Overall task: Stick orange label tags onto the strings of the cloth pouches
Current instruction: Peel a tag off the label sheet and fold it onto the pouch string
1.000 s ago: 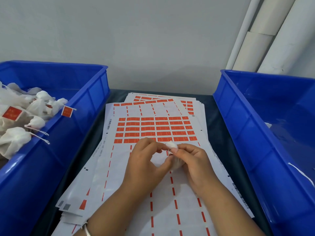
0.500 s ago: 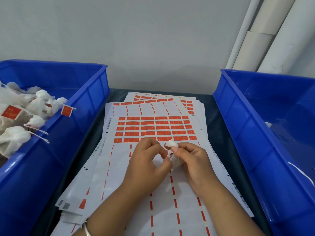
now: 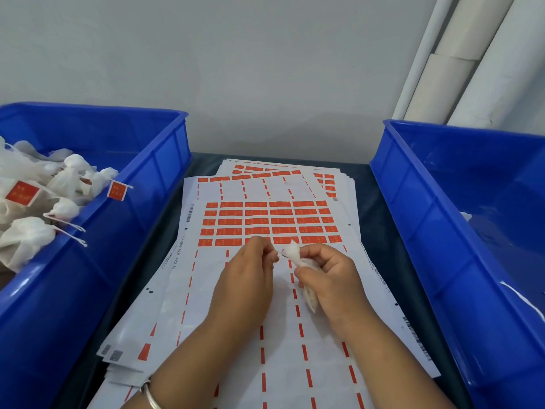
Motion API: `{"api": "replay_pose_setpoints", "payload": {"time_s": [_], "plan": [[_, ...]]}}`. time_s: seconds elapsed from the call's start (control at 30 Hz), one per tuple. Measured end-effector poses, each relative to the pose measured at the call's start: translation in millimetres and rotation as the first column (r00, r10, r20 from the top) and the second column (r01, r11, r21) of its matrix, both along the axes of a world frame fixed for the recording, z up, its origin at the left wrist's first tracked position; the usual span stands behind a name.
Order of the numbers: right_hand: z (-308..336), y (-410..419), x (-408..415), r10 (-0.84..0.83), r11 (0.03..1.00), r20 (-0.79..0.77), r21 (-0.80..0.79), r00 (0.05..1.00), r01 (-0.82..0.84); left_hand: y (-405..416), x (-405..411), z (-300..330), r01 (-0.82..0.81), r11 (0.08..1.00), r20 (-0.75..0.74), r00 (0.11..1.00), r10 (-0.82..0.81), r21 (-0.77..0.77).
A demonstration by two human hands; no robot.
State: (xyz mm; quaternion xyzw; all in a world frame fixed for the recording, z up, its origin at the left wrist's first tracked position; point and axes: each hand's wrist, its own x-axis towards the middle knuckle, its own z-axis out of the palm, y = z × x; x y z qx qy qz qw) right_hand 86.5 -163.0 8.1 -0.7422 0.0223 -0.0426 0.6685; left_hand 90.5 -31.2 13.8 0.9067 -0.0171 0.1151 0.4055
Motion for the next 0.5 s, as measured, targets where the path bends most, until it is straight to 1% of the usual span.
{"api": "replay_pose_setpoints", "payload": {"time_s": [0.13,0.23,0.3,0.4,0.5], "plan": [[-1,1,1,0.027,0.999,0.011,-0.034,1.000,-0.026,3,4,-4,-0.086,0.996,0.011,0.996,0.086,0.024],[1,-1,1,0.049,0.999,-0.010,-0.023,0.999,-0.049,6,10,-4,-0.194,0.981,-0.009,0.981,0.194,0.007],[4,-1,-1,0.084,0.996,-0.025,-0.034,0.996,-0.085,10,12,-2,-0.242,0.970,0.004,0.970,0.242,-0.021],[10,4,-4,0.232,0.970,-0.074,-0.051,0.970,-0.236,15,14,-1,-0.280,0.958,0.032,0.959,0.282,-0.054],[16,4,-9,0.374,0.921,-0.096,-0.075,0.923,-0.381,17,13,2,-0.228,0.972,0.065,0.971,0.232,-0.062]]}}
